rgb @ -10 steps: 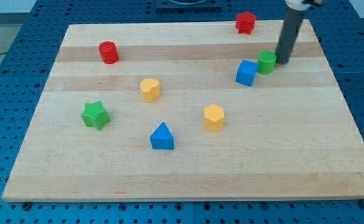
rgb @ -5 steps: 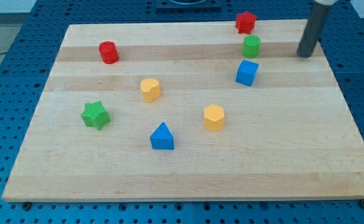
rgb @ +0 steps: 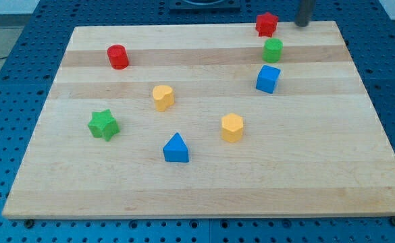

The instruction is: Keep red star blue cube and green circle in a diagonal line

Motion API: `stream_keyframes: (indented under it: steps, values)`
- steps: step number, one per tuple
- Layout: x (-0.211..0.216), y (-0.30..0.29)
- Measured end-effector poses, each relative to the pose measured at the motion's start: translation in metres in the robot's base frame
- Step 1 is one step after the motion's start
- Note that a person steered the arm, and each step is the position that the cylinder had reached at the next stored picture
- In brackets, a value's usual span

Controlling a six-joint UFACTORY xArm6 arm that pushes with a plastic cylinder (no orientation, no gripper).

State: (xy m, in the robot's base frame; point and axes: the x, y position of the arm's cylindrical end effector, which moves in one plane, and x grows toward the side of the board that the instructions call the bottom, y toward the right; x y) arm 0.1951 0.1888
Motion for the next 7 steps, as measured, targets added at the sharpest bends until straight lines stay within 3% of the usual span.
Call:
stream_keyframes:
  steps: [2,4,5,6,7]
  values:
    - [0.015,-0.086]
    - [0.125,-0.041]
    - [0.129,-0.039]
    - [0.162,0.02]
    - [0.203,0.034]
